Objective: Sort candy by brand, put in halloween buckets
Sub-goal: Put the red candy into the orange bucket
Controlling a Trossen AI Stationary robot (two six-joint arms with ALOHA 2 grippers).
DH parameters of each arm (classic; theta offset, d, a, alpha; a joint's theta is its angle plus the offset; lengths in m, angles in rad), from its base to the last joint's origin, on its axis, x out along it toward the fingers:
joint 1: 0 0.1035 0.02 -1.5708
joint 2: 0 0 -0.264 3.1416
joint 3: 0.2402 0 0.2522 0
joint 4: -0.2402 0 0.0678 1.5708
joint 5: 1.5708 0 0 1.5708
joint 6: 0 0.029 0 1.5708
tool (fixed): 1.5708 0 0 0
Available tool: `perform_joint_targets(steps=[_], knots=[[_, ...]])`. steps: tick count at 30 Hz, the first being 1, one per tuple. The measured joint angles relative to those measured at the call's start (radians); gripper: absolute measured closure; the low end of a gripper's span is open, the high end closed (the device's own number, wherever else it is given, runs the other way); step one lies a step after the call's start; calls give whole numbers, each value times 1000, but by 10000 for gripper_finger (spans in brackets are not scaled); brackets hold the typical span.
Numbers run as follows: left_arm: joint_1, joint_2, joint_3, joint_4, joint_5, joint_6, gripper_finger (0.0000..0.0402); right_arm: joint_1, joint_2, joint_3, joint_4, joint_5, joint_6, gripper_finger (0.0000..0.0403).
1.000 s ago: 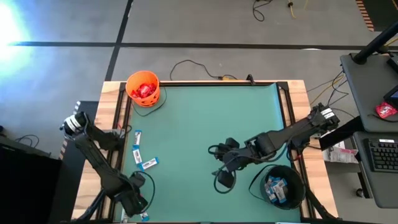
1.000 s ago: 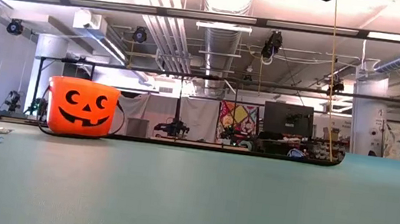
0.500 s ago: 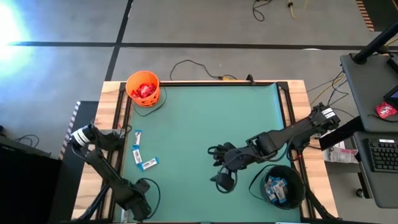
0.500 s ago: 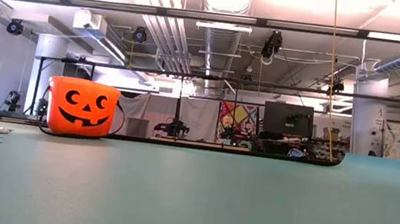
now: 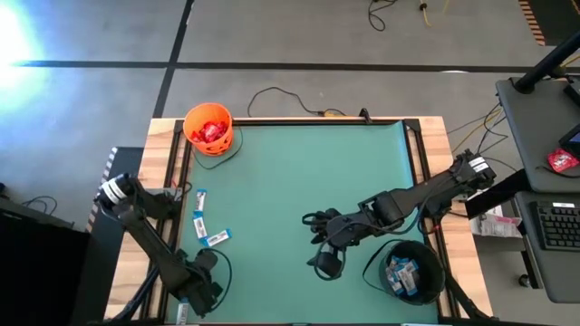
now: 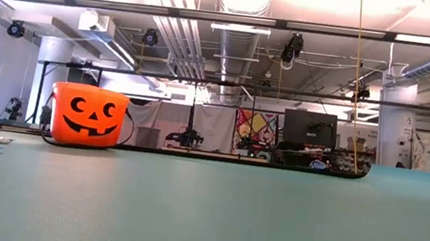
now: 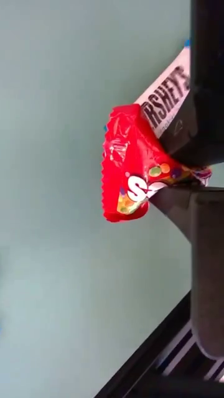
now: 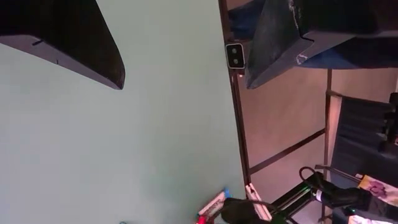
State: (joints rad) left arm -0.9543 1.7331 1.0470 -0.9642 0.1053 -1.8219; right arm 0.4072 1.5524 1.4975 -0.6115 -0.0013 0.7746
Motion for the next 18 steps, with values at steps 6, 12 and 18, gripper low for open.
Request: perform_joint_targets(steps=[6, 12, 18], knots=[[112, -111, 1, -86, -177, 68, 381, -1, 0, 22, -4, -5, -11, 78], [290, -208, 1, -133, -217, 326, 393, -2, -5, 132, -37, -22, -47, 78], [406, -213, -35, -87, -192, 537, 393, 22, -10, 240, -75, -25, -87, 78]])
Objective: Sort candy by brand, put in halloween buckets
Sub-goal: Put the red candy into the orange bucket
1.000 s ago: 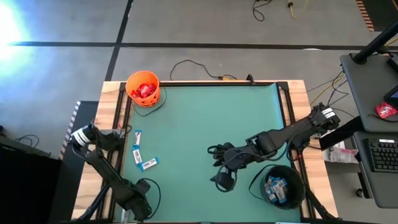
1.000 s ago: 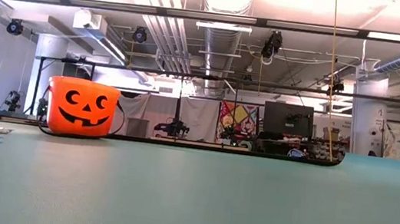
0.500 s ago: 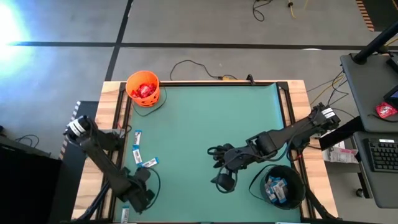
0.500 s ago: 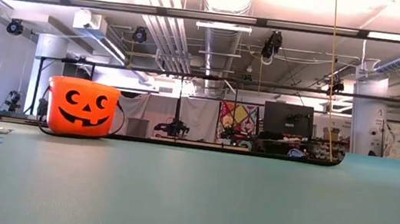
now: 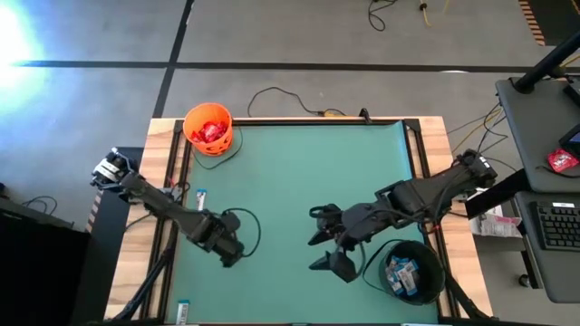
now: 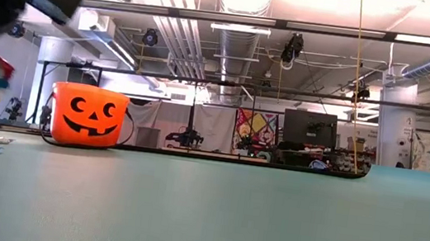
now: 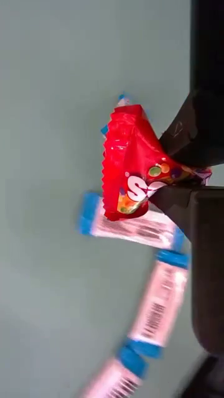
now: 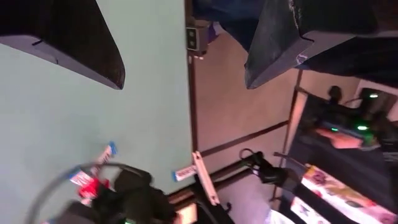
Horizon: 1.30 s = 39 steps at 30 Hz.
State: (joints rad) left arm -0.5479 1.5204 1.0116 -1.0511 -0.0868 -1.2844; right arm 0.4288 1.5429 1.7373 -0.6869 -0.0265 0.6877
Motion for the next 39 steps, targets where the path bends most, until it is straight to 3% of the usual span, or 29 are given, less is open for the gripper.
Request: perform_joint_targets(steps=[3, 9, 15, 23, 34, 39], knots=[[38, 6, -17, 57, -22, 87, 393, 12, 0, 30, -3, 0, -9, 78], [114, 19, -21, 204, -168, 243, 383, 14, 1, 37, -16, 19, -77, 78], [145, 82, -21, 452, -294, 288, 381, 14, 17, 13, -96, 82, -63, 78], [151, 242, -20, 485, -256, 227, 360, 16, 79, 12, -216, 78, 55, 78], [150, 284, 3, 435, -221, 140, 224, 18, 118, 12, -226, -1, 61, 78], [150, 281, 20, 319, -210, 130, 206, 18, 118, 12, -224, 0, 62, 78]])
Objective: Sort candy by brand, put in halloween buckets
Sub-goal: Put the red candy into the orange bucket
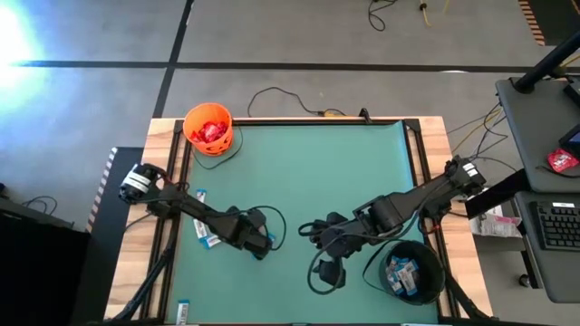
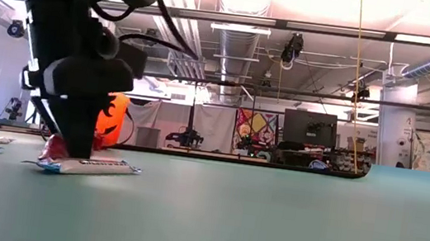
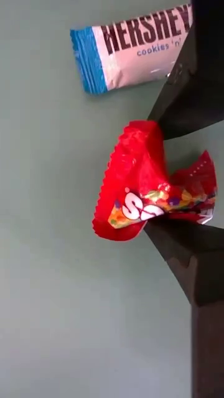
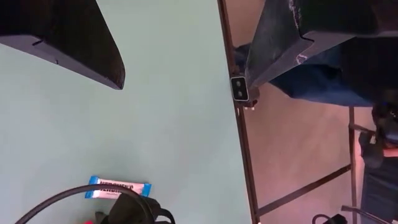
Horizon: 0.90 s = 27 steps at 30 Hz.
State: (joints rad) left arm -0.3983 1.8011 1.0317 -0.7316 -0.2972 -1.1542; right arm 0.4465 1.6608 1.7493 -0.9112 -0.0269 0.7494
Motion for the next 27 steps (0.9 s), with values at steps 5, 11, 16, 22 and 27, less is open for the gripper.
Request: perform_joint_targets(steps=[5, 11, 16, 22, 27], knots=[[4, -3, -20, -3, -4, -60, 239, -5, -1, 0, 3, 0, 0, 78], [29, -23, -19, -94, -22, -134, 341, -9, -2, 14, -29, -10, 12, 78], [88, -153, 8, -165, -123, -82, 384, -27, -4, 97, -177, -26, -14, 78], [295, -375, 53, -351, -232, 15, 360, -76, -4, 224, -260, 28, -147, 78], [595, -504, 91, -371, -281, 222, 364, -138, -4, 323, -259, 53, -276, 78]])
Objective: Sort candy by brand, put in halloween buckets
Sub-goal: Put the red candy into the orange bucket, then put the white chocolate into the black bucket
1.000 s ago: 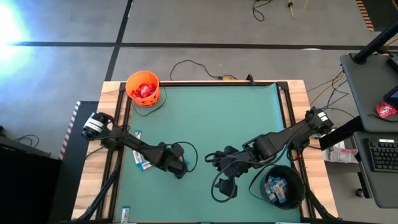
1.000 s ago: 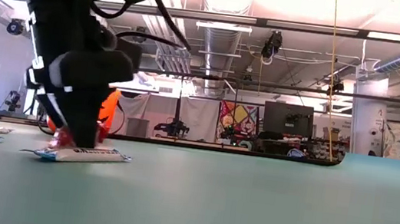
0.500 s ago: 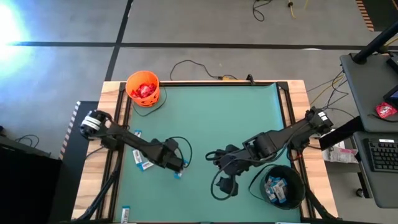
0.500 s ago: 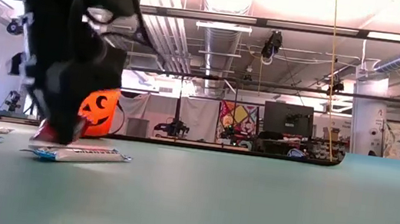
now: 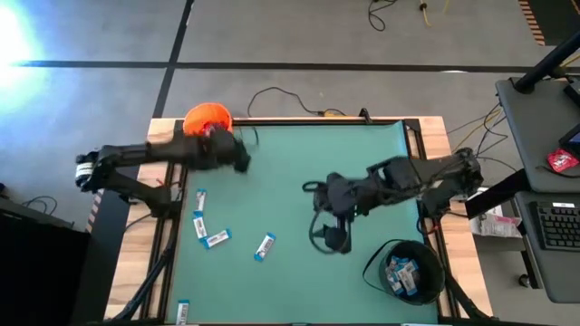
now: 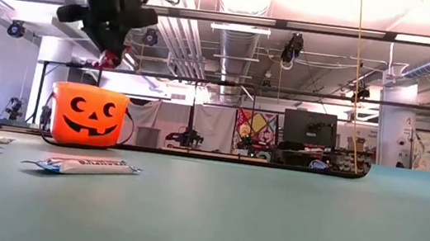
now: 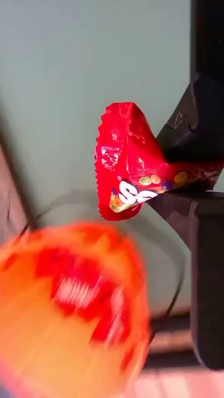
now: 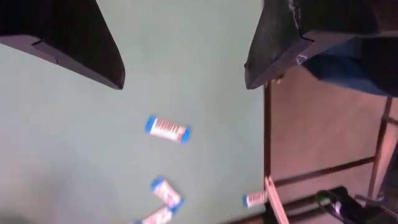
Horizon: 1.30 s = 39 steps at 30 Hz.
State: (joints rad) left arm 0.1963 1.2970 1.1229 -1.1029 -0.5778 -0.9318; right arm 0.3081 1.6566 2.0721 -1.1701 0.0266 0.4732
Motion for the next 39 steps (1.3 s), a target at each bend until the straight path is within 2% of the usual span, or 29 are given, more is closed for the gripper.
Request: perform_joint_targets(steps=[5, 10, 16, 21, 25, 29, 32, 35, 39], knots=[[334, -8, 5, 48, 11, 191, 365, -59, 0, 78, 0, 2, -110, 78], [550, 38, 6, 180, 93, 345, 343, -101, 0, 126, -9, 0, -215, 78], [644, 110, 6, 232, 116, 435, 265, -158, 0, 144, -80, 0, -290, 78], [615, 88, 8, 268, 116, 454, 196, -218, 0, 144, -148, 0, -337, 78], [466, -10, 6, 256, 123, 454, 157, -259, 0, 144, -170, 0, -342, 78], [186, -127, -28, 309, 93, 455, 135, -268, 0, 144, -162, 0, -378, 78], [-79, -202, -93, 389, 32, 435, 127, -260, 0, 142, -134, 0, -392, 78], [-370, -232, -160, 456, -88, 310, 125, -254, 1, 139, -116, -1, -378, 78], [-724, -187, -237, 541, -362, 95, 126, -251, 2, 133, -92, 0, -334, 78]])
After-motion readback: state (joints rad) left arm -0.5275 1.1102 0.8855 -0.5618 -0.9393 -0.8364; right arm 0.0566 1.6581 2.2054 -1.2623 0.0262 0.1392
